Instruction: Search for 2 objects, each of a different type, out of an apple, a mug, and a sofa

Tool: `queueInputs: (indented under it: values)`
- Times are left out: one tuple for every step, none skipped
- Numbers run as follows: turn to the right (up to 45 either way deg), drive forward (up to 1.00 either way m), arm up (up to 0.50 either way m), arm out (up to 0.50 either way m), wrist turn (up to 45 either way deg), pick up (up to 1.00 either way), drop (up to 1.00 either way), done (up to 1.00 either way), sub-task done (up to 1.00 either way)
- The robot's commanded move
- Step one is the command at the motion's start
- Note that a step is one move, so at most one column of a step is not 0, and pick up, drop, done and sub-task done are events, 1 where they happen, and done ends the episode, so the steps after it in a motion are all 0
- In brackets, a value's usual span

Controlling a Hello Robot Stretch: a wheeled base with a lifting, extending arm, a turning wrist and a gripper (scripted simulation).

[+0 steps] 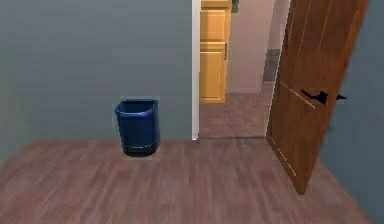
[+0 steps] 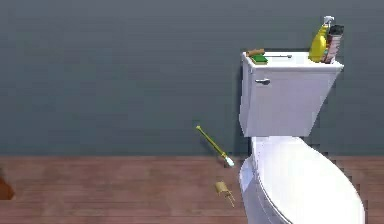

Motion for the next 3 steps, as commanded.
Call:
queueInputs:
  values:
    - [12.0,0.0,0.0,0.0,0.0,0.0,0.0,0.0,0.0]
    - [0.0,1.0,0.0,0.0,0.0,0.0,0.0,0.0,0.0]
    - [3.0,0.0,0.0,0.0,0.0,0.0,0.0,0.0,0.0]
